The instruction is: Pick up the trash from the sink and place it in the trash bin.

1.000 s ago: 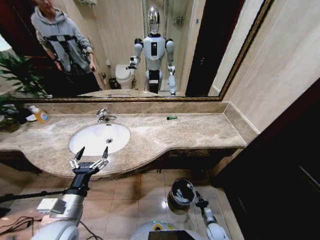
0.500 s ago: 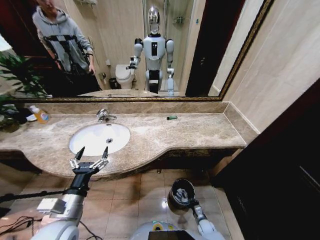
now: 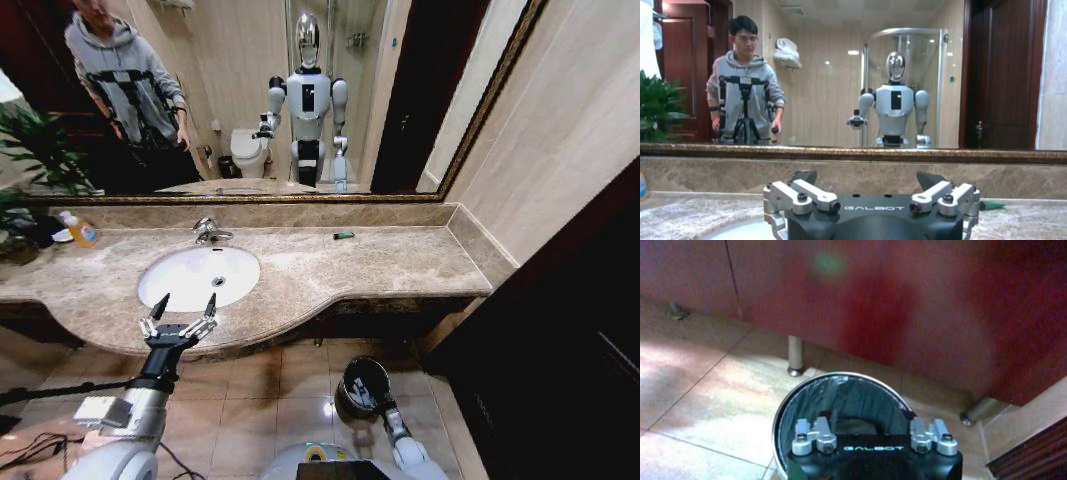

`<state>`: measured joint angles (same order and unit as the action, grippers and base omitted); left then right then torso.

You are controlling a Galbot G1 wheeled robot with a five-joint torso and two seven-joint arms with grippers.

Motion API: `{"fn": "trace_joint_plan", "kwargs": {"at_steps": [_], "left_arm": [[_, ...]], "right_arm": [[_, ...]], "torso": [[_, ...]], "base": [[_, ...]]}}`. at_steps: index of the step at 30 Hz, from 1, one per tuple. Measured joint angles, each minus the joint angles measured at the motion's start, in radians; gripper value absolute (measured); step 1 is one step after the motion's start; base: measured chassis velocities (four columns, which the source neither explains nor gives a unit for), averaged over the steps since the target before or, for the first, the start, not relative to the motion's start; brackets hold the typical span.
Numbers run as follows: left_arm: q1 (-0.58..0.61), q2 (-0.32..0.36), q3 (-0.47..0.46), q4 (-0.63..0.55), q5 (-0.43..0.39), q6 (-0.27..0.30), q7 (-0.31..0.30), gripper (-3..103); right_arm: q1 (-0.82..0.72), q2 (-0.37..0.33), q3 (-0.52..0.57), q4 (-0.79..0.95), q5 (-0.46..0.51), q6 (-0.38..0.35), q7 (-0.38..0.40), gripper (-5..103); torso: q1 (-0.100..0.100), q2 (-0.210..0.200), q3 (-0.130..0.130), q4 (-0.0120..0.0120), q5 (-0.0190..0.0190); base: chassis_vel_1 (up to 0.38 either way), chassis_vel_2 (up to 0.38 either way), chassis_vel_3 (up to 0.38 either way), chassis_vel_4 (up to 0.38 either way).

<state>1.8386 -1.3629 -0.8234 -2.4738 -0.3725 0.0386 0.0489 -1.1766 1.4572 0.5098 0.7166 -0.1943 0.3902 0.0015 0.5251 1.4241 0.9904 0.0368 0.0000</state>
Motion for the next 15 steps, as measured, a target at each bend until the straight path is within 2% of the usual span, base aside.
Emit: {"fn": "trace_joint_plan", "kwargs": {"at_steps": [1,4,7,9,12,15], "left_arm": [[0.000,0.000,0.000,0.000,0.000,0.000,0.000,100],[0.000,0.000,0.000,0.000,0.000,0.000,0.000,100],[0.000,0.000,0.000,0.000,0.000,0.000,0.000,100],[0.000,0.000,0.000,0.000,0.000,0.000,0.000,100],[0.000,0.000,0.000,0.000,0.000,0.000,0.000,100],[0.000,0.000,0.000,0.000,0.000,0.000,0.000,100]], "right_arm": [[-0.007,-0.001,0.001,0.011,0.004,0.003,0.004,65],[-0.024,-0.003,0.002,0.038,0.009,0.005,0.012,71],[-0.063,-0.017,0.004,0.101,0.015,0.021,0.028,86],[-0.077,-0.021,0.006,0.126,0.018,0.031,0.034,86],[-0.131,-0.035,0.018,0.229,0.022,0.058,0.054,99],[-0.163,-0.040,0.028,0.291,0.018,0.085,0.071,100]], "torso": [[0.000,0.000,0.000,0.0000,0.0000],[0.000,0.000,0.000,0.0000,0.0001],[0.000,0.000,0.000,0.0000,0.0000],[0.000,0.000,0.000,0.0001,0.0000],[0.000,0.000,0.000,0.0000,-0.0001],[0.000,0.000,0.000,-0.0001,0.0001]], "base": [[0.000,0.000,0.000,0.000],[0.000,0.000,0.000,0.000],[0.000,0.000,0.000,0.000],[0.000,0.000,0.000,0.000],[0.000,0.000,0.000,0.000],[0.000,0.000,0.000,0.000]]}}
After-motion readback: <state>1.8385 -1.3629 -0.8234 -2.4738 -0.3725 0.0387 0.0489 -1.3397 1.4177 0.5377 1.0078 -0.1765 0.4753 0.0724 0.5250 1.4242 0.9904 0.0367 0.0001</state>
